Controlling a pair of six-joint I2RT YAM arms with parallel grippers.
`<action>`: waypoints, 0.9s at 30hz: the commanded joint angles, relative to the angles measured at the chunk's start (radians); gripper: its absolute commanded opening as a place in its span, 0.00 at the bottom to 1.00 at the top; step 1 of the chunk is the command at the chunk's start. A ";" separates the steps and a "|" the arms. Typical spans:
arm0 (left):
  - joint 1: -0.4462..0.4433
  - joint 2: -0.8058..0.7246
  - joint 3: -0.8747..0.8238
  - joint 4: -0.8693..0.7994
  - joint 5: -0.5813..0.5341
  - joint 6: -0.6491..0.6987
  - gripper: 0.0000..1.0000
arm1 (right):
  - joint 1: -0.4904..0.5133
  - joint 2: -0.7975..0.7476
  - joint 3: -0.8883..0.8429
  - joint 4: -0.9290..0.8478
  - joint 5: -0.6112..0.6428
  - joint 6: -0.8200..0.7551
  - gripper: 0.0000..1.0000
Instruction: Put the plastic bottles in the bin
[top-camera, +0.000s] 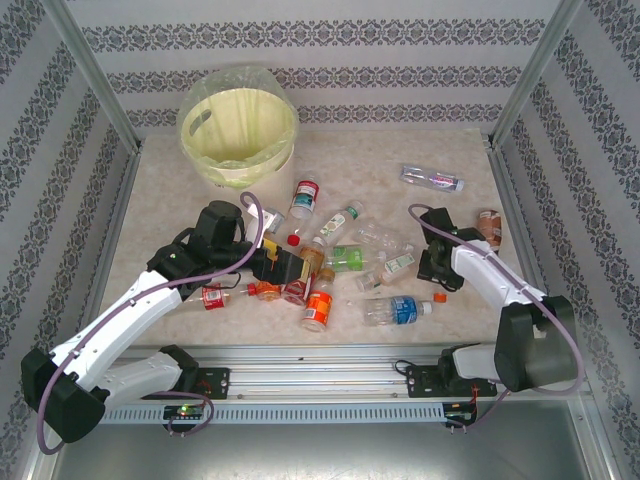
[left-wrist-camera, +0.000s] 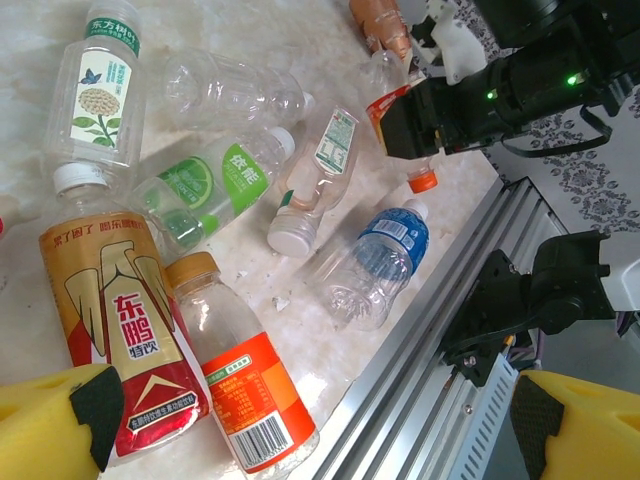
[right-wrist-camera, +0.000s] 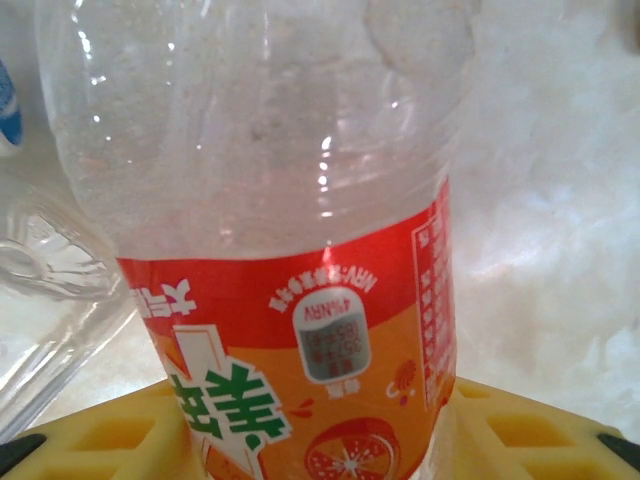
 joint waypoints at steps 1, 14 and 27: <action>-0.009 0.011 0.026 -0.007 -0.015 -0.010 1.00 | 0.007 -0.045 0.045 -0.048 0.038 -0.021 0.52; -0.021 -0.006 0.018 0.078 -0.077 -0.193 1.00 | 0.022 -0.192 0.130 -0.064 -0.134 -0.066 0.49; -0.073 0.114 0.093 0.244 -0.049 -0.350 1.00 | 0.065 -0.344 0.170 0.065 -0.543 -0.115 0.46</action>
